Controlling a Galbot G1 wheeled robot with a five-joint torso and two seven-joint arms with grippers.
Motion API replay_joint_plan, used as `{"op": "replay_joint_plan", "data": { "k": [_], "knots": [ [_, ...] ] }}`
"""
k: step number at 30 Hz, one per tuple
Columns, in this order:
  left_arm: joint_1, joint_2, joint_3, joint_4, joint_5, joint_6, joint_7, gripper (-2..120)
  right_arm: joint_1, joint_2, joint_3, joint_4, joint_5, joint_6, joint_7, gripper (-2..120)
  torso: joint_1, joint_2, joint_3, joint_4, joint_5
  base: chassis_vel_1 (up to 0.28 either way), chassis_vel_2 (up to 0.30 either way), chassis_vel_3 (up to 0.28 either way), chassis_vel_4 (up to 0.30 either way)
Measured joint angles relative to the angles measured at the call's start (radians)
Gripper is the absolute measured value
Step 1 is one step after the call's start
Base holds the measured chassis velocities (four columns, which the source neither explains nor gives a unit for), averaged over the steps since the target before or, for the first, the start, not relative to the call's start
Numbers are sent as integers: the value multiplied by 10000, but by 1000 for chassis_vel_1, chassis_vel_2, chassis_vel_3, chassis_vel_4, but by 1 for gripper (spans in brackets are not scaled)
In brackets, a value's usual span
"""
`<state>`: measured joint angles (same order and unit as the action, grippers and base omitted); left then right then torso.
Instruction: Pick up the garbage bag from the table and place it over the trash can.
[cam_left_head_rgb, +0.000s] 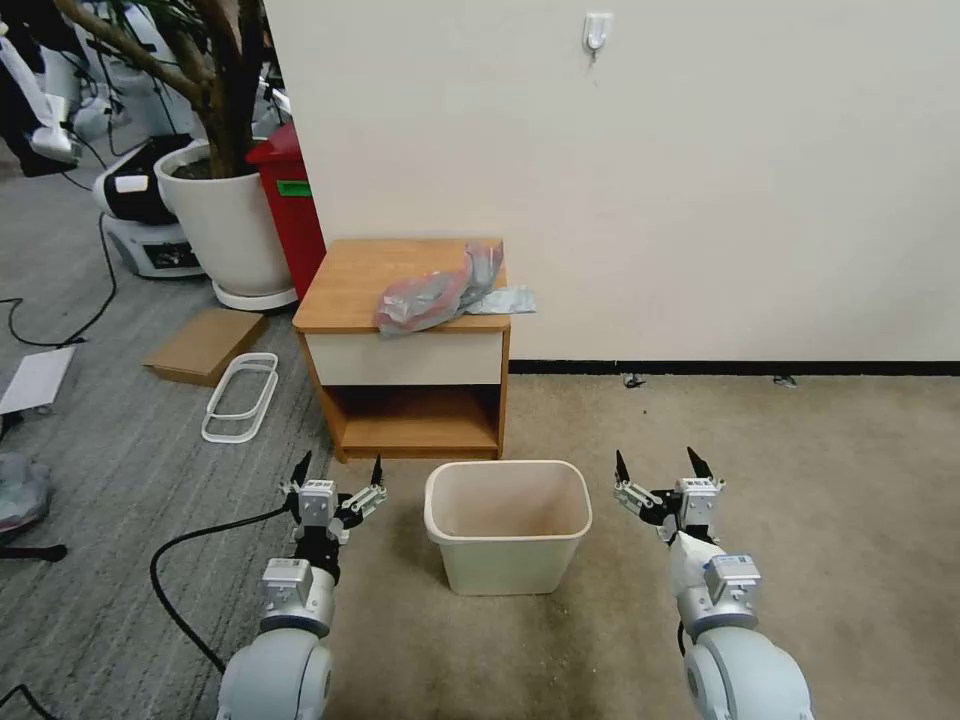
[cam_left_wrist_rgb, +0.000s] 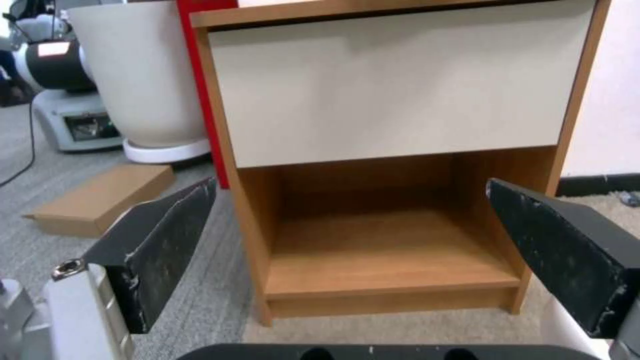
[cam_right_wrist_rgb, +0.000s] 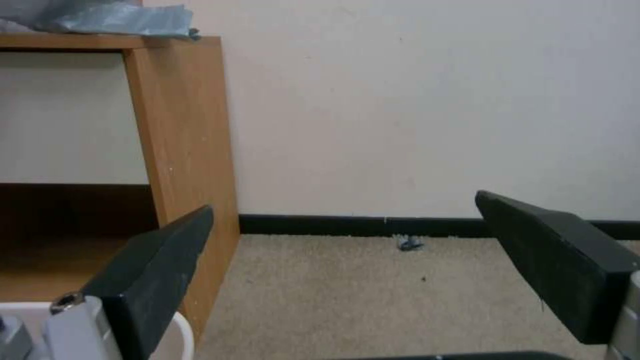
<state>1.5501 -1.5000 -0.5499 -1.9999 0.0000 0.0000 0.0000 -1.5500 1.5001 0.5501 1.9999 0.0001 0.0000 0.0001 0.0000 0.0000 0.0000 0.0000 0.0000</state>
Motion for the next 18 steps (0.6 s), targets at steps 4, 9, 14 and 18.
{"op": "replay_joint_plan", "data": {
  "k": [4,9,14,18],
  "knots": [
    [0,0,0,0,0,1,0,100,0,0,0,0,0,0,0,100,0,0,0,0,0,0,0,0,0],
    [0,0,0,0,0,0,0,100,0,0,0,0,0,0,0,100,0,0,0,0,0,0,0,0,0],
    [0,0,0,0,0,0,0,100,0,0,0,0,0,0,0,100,0,0,0,0,0,0,0,0,0],
    [0,0,0,0,0,1,0,100,0,0,0,0,0,0,0,100,0,0,0,0,0,0,0,0,0]
  ]
}}
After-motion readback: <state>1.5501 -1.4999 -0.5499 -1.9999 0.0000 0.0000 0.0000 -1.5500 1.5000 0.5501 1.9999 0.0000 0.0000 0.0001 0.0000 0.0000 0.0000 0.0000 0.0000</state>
